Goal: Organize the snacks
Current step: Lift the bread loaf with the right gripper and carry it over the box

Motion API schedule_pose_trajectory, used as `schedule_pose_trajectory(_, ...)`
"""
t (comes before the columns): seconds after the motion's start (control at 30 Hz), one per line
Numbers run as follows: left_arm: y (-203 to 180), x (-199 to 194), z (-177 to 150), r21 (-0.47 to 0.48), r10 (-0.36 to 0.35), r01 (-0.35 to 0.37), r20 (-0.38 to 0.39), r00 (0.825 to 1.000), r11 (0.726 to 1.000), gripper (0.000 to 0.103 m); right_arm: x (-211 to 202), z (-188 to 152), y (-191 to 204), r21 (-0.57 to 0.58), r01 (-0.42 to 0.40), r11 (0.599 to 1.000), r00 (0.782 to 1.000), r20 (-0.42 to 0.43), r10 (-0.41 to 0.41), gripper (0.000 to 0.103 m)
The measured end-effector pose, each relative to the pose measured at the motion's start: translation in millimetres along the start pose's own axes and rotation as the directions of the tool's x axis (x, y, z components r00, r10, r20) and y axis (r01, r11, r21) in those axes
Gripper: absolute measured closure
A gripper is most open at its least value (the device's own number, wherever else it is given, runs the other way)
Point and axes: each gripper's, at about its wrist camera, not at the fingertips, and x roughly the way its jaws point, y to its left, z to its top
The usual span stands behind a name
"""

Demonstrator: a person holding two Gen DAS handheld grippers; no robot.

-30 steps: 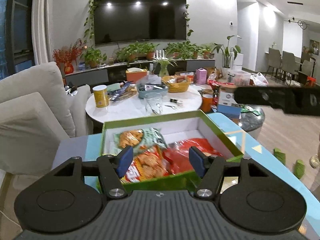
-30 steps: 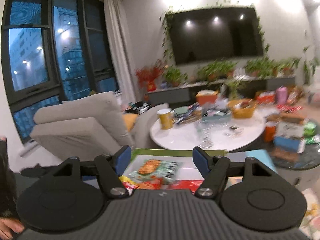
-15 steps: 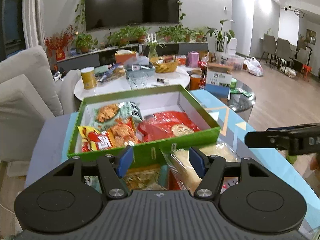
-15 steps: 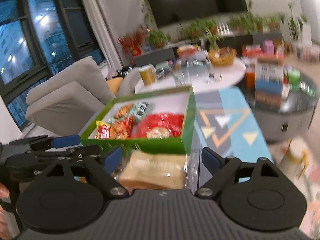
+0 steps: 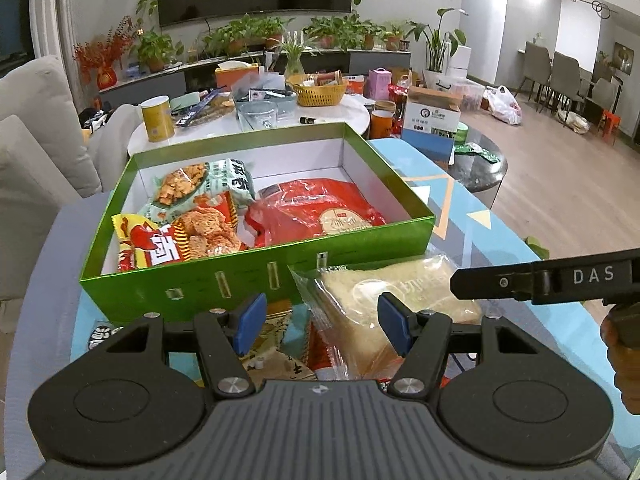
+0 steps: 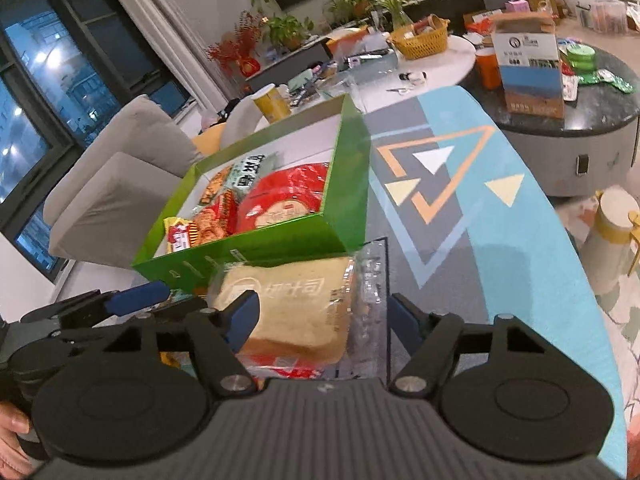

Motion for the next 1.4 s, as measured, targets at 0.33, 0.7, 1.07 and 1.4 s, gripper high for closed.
schedule_pose_trajectory(0.33,0.7,13.3,1.0,-0.029,-0.032,0.031,-0.025,0.999,0.999,0.04,8.8,-1.3,-21.4,0.088,-0.053,0.995,0.997,-0.045,0.057,0.041)
schedule_pose_trajectory(0.7,2.3,21.6,-0.8,-0.038,-0.074,0.072,-0.038,0.997,0.997,0.032,12.9,-1.5,-15.8,0.063,-0.076,0.995,0.995,-0.063,0.08,0.041)
schedule_pose_trajectory(1.07,4.9,25.2,-1.3,-0.105,-0.188,0.184,-0.038,0.981,0.977,0.049,14.1,-2.2,-17.3,0.108,-0.103,0.989,0.992,-0.068,0.111,0.045)
schedule_pose_trajectory(1.4,1.1,-7.3,-0.2,-0.07,-0.18,0.182,0.034,0.983,0.981,0.059,-5.2,-4.3,2.3,0.085,-0.112,0.99,0.993,-0.033,0.116,0.049)
